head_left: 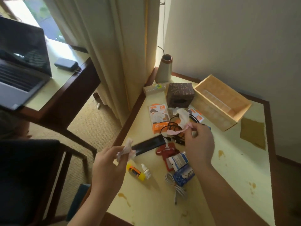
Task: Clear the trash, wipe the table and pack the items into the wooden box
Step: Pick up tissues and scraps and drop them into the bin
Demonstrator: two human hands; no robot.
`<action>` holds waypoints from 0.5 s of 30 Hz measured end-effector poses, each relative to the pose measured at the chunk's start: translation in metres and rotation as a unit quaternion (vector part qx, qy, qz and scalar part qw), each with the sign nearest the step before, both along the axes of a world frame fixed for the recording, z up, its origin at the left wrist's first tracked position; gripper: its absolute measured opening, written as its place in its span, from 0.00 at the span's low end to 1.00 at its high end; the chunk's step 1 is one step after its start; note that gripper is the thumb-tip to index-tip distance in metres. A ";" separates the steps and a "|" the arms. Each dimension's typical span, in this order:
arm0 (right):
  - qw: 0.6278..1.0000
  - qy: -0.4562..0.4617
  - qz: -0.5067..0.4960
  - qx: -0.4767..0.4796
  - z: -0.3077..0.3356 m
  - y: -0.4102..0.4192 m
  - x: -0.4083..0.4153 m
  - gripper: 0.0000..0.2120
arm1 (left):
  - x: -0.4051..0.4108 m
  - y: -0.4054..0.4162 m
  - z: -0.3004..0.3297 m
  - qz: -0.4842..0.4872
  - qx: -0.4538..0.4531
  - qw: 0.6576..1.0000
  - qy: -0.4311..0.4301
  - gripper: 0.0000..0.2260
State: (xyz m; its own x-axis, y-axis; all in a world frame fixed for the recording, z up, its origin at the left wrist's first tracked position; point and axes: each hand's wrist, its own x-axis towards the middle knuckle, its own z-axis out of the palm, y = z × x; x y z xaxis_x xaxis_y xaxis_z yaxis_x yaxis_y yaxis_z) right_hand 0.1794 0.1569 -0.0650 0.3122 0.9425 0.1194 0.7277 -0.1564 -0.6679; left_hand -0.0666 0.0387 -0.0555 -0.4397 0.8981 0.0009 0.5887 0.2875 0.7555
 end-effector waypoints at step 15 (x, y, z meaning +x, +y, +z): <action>0.956 0.112 0.263 0.069 0.008 -0.178 -0.121 0.12 | -0.058 -0.190 0.008 0.294 0.079 0.948 -0.088 0.05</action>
